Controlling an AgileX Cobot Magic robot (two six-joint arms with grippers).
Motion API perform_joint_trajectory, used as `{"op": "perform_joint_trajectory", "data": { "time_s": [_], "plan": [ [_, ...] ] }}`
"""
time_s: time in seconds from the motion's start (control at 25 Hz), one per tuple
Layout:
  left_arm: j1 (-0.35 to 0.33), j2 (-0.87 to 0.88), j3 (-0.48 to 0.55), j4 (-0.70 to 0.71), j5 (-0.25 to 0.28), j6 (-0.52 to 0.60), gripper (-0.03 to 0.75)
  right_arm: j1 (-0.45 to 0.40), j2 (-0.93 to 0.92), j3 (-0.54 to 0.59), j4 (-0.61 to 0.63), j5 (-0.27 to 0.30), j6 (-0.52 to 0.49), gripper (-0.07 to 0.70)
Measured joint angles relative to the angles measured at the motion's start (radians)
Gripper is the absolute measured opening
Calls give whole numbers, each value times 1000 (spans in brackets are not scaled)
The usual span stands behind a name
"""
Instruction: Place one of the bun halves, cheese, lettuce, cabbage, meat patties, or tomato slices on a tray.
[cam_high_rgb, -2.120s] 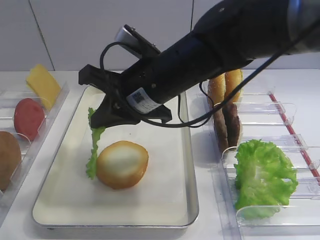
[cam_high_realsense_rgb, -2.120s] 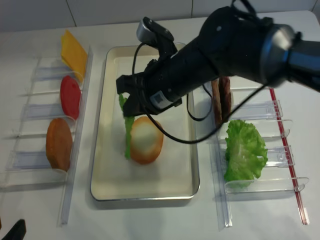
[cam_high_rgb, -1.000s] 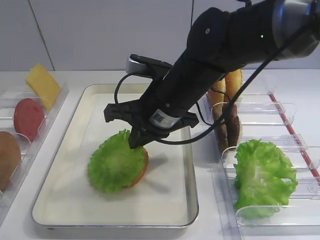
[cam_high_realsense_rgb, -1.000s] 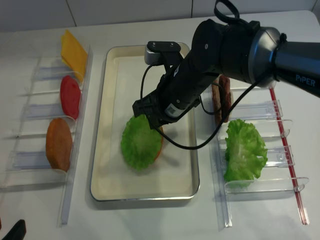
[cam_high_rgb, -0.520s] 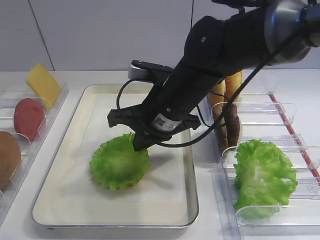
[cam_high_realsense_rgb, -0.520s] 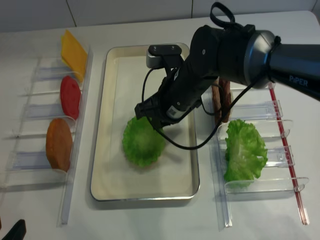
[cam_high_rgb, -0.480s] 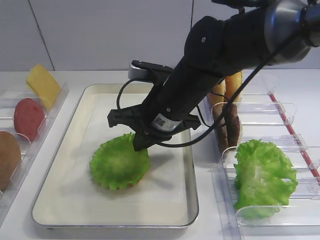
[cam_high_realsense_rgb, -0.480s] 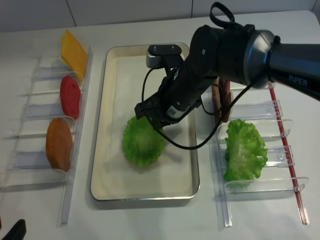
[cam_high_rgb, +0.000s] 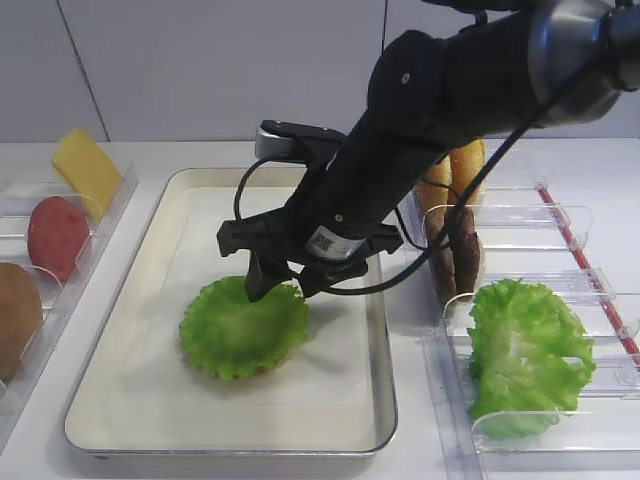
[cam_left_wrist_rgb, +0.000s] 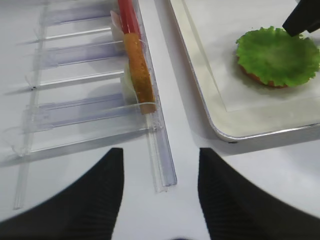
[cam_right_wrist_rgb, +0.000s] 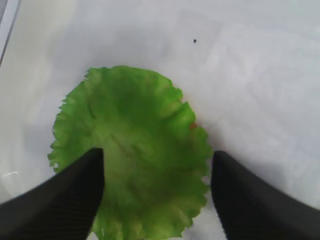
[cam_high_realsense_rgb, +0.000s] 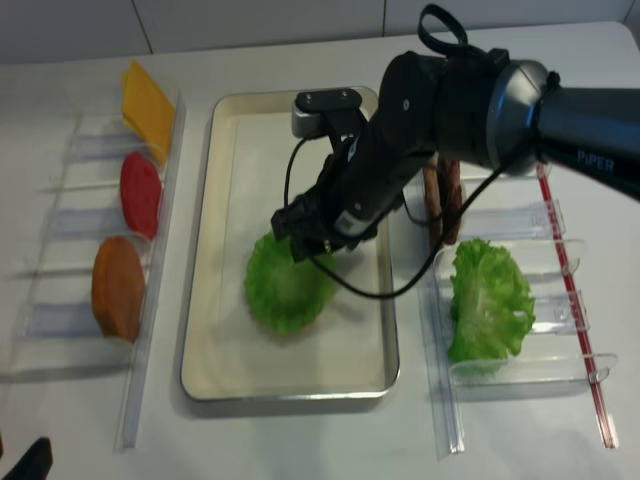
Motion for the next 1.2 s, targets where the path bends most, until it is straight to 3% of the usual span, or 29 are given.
{"op": "perform_joint_trajectory", "data": {
  "time_s": [0.12,0.28,0.48,0.88,1.2],
  "plan": [
    [0,0,0,0,0,0,321,0,-27,-24,-46,36,4,544],
    [0,0,0,0,0,0,321,0,-86,-54,-131,126,44,563],
    [0,0,0,0,0,0,321,0,-152,-88,-252,301,126,561],
    [0,0,0,0,-1,0,321,0,-287,-93,-279,512,157,490],
    [0,0,0,0,-1,0,321,0,-426,-29,-282,533,165,471]
  ]
}}
